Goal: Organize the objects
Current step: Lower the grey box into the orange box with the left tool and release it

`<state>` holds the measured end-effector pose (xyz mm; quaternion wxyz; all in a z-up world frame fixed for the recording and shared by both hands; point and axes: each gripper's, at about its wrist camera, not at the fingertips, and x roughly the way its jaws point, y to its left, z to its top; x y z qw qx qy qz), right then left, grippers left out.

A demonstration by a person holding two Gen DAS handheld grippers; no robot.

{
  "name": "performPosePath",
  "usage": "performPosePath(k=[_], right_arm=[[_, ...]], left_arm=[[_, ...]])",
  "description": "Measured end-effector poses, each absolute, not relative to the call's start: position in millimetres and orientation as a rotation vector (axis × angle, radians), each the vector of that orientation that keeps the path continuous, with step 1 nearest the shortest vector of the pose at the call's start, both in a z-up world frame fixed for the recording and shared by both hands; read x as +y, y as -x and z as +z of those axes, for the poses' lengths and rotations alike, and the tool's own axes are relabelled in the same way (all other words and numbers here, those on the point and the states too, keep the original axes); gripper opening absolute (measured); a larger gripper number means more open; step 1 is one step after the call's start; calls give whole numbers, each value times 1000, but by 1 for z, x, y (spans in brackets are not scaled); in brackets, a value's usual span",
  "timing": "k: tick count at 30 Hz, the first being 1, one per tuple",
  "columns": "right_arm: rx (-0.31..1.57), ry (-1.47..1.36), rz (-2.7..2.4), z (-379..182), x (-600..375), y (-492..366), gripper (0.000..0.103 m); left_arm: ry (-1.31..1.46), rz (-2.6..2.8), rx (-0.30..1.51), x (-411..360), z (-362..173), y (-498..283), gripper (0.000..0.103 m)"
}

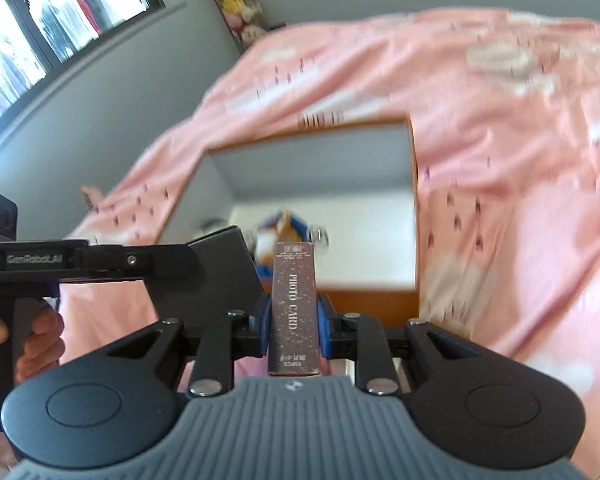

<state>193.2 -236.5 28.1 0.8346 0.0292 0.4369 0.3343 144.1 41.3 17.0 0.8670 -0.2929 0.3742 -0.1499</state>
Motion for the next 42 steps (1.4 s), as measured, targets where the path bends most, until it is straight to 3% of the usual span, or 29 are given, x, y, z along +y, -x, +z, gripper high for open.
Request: performPosePath(k=[5, 14, 28, 33, 34, 36, 42], right_arm=[[883, -99, 675, 38, -220, -233, 24], [976, 6, 601, -8, -167, -305, 24], [1047, 95, 521, -52, -141, -341, 24], [1058, 70, 522, -55, -142, -344, 24], [1056, 70, 522, -55, -142, -343, 24], [1047, 73, 524, -53, -142, -340, 24], [1033, 82, 534, -48, -147, -336, 24]], left_arm=[[673, -230, 708, 53, 19, -190, 38], [803, -102, 802, 63, -53, -281, 38], [815, 2, 910, 59, -97, -308, 40], [787, 13, 1035, 61, -103, -310, 53], [790, 2, 1039, 63, -102, -307, 63], [778, -26, 1044, 68, -97, -301, 72], [518, -145, 1105, 65, -76, -288, 70]])
